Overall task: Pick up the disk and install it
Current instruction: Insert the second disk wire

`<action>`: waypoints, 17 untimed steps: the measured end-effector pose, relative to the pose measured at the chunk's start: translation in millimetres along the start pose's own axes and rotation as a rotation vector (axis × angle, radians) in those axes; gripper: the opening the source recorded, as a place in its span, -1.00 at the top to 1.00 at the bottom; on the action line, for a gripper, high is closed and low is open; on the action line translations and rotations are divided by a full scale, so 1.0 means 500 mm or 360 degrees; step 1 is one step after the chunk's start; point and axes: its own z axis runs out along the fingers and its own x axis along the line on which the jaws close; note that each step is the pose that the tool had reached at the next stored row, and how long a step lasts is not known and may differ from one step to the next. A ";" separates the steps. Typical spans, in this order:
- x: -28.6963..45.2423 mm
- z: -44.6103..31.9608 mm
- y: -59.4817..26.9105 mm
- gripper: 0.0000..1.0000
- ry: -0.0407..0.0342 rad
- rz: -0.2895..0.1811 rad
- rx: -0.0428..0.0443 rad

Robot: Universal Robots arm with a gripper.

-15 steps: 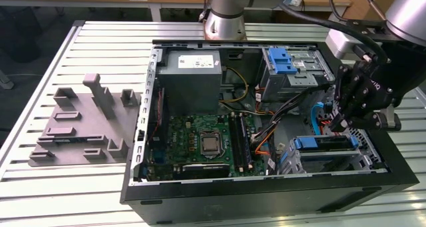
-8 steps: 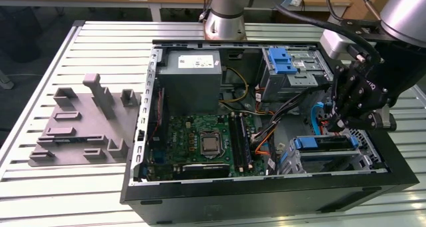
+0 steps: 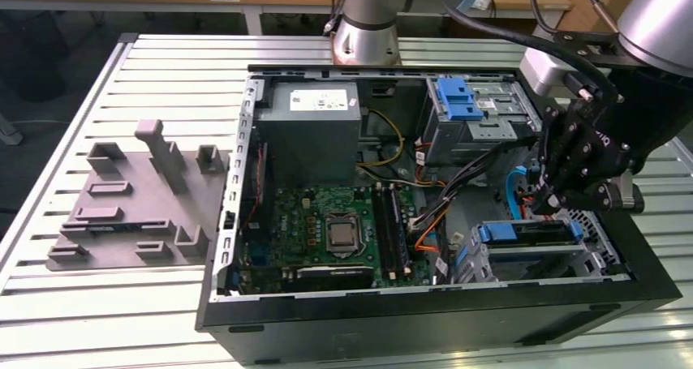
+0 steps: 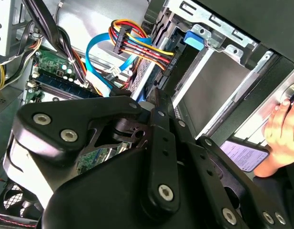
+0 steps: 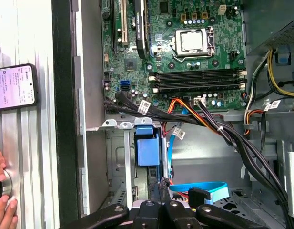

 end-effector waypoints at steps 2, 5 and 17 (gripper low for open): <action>0.000 0.000 0.000 0.79 0.0000 0.0000 0.0000; 0.000 0.000 0.000 0.79 0.0000 0.0000 0.0000; 0.001 -0.007 0.011 0.79 0.0000 0.0000 0.0000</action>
